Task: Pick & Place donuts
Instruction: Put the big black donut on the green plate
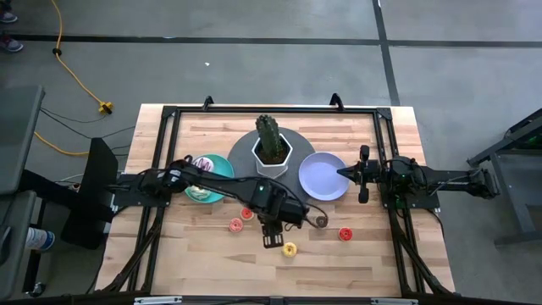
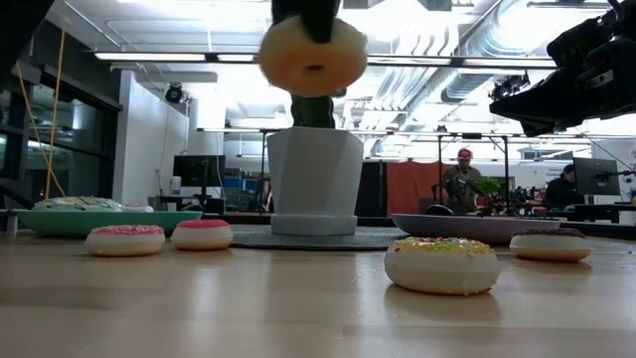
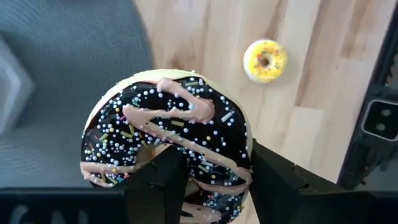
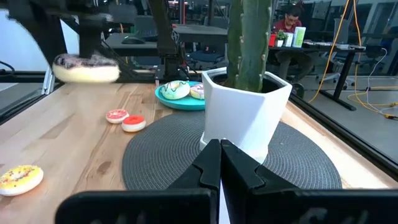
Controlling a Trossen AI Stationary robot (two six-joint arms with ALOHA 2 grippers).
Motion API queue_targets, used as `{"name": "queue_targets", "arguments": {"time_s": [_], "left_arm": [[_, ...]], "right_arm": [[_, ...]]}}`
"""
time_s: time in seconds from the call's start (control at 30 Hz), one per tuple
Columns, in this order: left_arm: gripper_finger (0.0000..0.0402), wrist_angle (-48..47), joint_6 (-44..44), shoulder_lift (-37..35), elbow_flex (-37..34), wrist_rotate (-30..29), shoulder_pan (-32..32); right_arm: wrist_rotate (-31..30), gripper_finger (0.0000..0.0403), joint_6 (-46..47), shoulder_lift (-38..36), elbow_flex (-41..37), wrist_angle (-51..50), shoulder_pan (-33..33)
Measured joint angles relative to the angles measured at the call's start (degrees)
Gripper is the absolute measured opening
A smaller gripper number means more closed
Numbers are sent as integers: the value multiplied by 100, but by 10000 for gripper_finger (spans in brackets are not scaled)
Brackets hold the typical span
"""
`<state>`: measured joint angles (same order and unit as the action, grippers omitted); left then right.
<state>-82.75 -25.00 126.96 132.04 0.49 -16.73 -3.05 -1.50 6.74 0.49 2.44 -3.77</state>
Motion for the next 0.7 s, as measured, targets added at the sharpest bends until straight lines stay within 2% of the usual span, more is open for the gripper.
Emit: {"name": "queue_targets", "arguments": {"time_s": [0.07, 0.3, 0.37, 0.43, 0.5, 0.57, 0.67, 0.7], "left_arm": [[144, 40, -81, -95, -265, -1, -37], [144, 1301, -268, -805, -1614, 27, -55], [144, 1193, -386, -1033, -2083, 42, -55], [144, 1617, -475, -1248, -2466, 34, -55], [144, 1478, -603, -1549, -2916, 16, -50], [144, 1869, -800, -1784, -3256, 17, -3], [144, 1843, -1111, -2088, -3859, 54, 32], [144, 2154, -1171, -2182, -4025, 66, 68]], "right_arm": [[0, 0, 0, 0, 2, -2, 1], [0, 1, 0, 6, 1, 26, 1], [1, 0, 0, 33, 2, 1, 1], [8, 1, 0, 47, 0, 4, 0], [0, 0, 0, 79, 0, -13, 2], [-8, 0, 0, 78, 2, 3, 0], [-21, 0, 0, 96, 0, 7, 2], [-30, 0, 0, 111, 1, 3, 2]]}}
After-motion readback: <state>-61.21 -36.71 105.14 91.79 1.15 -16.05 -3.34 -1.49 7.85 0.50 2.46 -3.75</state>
